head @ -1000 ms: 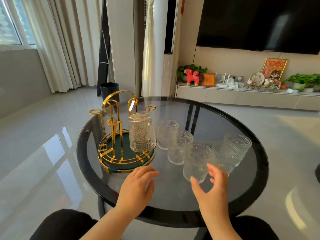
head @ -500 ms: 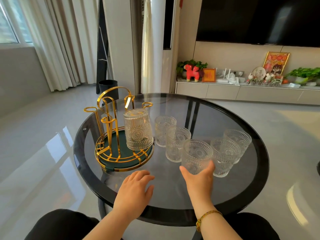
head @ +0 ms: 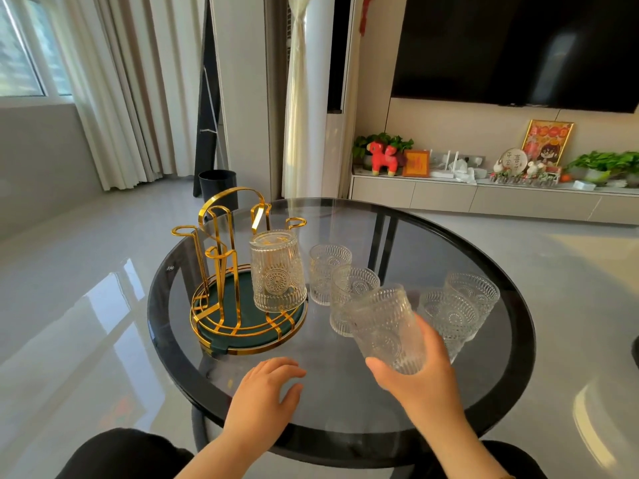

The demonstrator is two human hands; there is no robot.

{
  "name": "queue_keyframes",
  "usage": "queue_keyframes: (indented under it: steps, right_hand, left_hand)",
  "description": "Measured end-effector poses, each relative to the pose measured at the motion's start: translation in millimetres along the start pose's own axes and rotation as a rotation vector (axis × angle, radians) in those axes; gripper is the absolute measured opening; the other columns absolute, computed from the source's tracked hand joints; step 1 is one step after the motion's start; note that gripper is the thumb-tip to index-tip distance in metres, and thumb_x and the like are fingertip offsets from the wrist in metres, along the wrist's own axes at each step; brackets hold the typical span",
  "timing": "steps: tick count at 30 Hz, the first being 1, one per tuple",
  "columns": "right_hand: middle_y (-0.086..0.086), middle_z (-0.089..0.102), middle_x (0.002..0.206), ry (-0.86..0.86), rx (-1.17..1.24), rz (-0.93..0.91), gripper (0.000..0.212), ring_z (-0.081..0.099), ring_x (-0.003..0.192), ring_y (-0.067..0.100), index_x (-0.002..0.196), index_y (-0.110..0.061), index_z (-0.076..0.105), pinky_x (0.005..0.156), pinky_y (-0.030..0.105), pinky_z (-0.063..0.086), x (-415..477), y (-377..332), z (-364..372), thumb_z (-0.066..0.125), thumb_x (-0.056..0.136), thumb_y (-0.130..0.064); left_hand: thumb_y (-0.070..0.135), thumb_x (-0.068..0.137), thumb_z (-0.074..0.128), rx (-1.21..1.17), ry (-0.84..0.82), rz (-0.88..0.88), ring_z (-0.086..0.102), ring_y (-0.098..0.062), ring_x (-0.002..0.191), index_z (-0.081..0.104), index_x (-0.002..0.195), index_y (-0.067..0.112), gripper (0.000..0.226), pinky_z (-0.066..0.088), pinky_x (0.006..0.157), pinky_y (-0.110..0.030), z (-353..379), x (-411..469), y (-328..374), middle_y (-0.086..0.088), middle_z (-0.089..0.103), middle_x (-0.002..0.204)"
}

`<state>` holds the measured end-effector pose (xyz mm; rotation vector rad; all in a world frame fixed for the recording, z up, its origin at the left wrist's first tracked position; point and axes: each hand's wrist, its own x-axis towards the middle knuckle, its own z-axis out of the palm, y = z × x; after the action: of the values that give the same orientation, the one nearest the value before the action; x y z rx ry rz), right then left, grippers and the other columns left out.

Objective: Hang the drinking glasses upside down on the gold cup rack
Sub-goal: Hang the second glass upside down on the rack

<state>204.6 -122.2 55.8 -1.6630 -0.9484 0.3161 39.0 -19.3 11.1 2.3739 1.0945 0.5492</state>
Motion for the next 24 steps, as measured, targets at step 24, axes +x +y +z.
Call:
queue_keyframes:
  steps: [24]
  right_hand:
    - [0.004, 0.034, 0.141, -0.249, -0.235, -0.194, 0.073, 0.030, 0.108, 0.008, 0.129, -0.019, 0.030, 0.086, 0.026, 0.028, 140.3, -136.8, -19.6, 0.070, 0.069, -0.030]
  left_hand:
    - [0.014, 0.086, 0.051, 0.174, 0.496, 0.120, 0.039, -0.031, 0.123, 0.047, 0.122, 0.014, 0.036, 0.035, 0.100, -0.044, -168.9, 111.5, 19.5, -0.011, 0.048, 0.132]
